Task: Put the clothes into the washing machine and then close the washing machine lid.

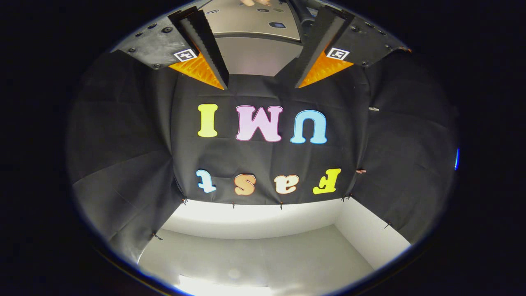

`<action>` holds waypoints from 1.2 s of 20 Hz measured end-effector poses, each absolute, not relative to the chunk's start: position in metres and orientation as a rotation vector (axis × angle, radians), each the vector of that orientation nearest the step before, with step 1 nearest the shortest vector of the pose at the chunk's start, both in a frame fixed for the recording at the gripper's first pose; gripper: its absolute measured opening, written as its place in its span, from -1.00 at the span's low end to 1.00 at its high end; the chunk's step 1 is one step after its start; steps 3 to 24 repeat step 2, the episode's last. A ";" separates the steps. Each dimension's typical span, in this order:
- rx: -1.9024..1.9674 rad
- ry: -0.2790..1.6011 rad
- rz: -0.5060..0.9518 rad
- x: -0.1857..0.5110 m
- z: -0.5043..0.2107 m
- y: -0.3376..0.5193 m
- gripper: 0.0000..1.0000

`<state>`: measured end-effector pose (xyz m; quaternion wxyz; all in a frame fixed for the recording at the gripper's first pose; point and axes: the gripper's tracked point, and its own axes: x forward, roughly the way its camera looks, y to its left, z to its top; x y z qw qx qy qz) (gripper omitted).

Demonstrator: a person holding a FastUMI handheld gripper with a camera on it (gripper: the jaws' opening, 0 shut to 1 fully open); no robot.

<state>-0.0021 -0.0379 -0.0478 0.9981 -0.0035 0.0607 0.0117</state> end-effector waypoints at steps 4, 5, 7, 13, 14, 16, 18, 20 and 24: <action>-0.009 0.123 0.019 -0.001 -0.048 -0.038 0.96; -0.009 0.123 0.019 -0.001 -0.048 -0.038 0.96; -0.009 0.123 0.019 -0.001 -0.048 -0.038 0.96; -0.009 0.123 0.019 -0.001 -0.048 -0.038 0.96; -0.009 0.123 0.019 -0.001 -0.048 -0.038 0.96; -0.009 0.123 0.019 -0.001 -0.048 -0.038 0.96; -0.009 0.123 0.019 -0.001 -0.048 -0.038 0.96; -0.009 0.123 0.019 -0.001 -0.048 -0.038 0.96; -0.009 0.123 0.019 -0.001 -0.048 -0.038 0.96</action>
